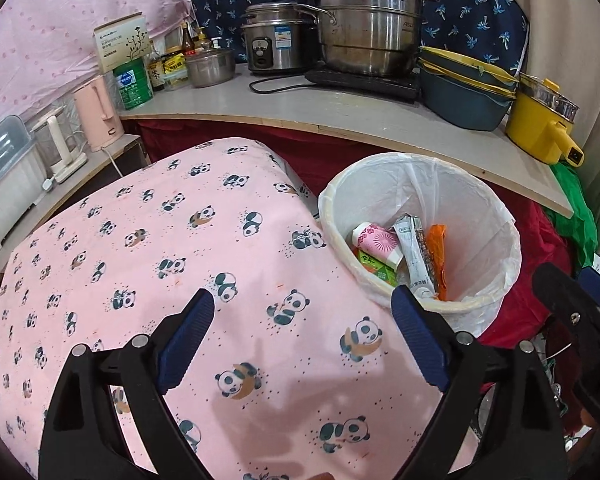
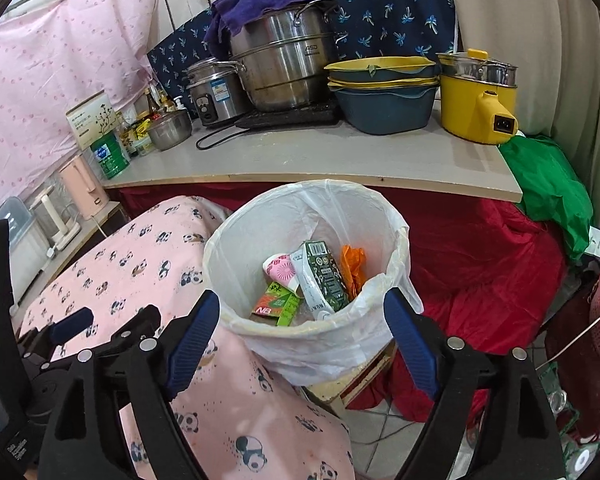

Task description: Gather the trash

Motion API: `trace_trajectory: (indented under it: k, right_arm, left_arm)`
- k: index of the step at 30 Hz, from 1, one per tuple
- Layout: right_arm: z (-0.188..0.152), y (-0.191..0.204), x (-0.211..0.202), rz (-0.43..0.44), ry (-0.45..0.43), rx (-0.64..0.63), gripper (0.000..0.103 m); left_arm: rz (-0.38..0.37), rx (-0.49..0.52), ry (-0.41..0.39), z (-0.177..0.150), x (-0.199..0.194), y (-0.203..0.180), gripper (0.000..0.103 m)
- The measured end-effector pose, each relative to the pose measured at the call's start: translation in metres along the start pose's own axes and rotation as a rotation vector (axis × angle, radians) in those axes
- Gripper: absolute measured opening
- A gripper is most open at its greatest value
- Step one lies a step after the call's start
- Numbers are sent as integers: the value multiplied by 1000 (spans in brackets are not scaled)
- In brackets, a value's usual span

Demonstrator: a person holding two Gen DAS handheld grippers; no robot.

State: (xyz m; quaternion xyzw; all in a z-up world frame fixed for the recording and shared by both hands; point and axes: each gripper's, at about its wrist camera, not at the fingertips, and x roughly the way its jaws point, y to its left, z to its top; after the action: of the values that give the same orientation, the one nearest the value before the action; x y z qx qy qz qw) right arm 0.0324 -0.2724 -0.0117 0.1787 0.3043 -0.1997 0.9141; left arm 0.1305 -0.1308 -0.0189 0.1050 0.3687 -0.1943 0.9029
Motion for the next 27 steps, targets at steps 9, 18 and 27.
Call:
trace_trajectory:
  k: [9, 18, 27]
  right_arm:
    - [-10, 5, -9, -26, 29, -35, 86]
    - [-20, 14, -17, -73, 3, -116, 97]
    - [-27, 14, -21, -74, 7, -134, 97]
  left_arm:
    - [24, -13, -4, -17, -13, 7, 87]
    - [34, -41, -9, -26, -24, 16, 91]
    - [24, -51, -12, -31, -31, 14, 92]
